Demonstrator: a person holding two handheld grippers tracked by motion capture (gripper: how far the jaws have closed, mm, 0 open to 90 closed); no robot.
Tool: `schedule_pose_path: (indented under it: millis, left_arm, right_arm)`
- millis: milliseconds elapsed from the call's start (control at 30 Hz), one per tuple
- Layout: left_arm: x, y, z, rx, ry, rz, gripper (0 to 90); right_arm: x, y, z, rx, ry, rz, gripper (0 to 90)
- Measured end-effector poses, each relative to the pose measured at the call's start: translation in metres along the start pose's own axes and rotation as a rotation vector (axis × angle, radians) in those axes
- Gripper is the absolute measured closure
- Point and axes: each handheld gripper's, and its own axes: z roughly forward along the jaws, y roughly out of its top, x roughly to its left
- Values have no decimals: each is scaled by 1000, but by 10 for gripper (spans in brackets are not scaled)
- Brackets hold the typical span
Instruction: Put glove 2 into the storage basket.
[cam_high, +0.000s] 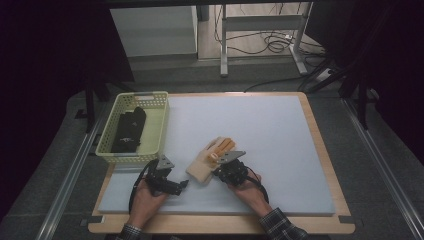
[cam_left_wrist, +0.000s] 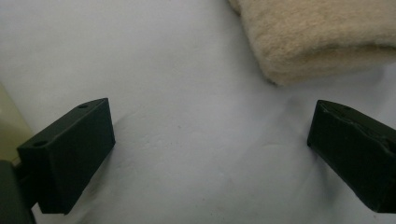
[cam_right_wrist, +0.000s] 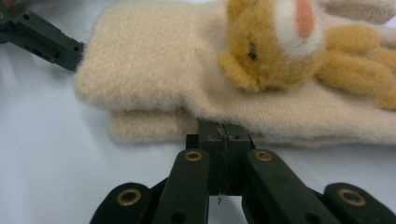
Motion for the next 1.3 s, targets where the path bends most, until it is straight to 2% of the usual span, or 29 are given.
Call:
schedule_pose_path:
  millis: [200,433,667,733,867,1300]
  left_arm:
    - [0,0,0,-1,1,0,10]
    - [0,0,0,3,4,4,7]
    - [0,0,0,5,2,2,8]
    - [0,0,0,5,2,1,9]
    - [0,0,0,6,-1,-3,12]
    - [0,0,1,7,-4,-16,21]
  right_arm:
    - [2,1,-4,17,-4,-13,863]
    - [2,-2,-19,-3,-15,-21,804]
    - [-9,-8,-41,-38,-49,5,638]
    - [-12,-10,-46,-38,-65,8,556]
    - [-19,-16,-58,-42,-94,23,452]
    - [-43,-34,-96,-50,-176,73,240]
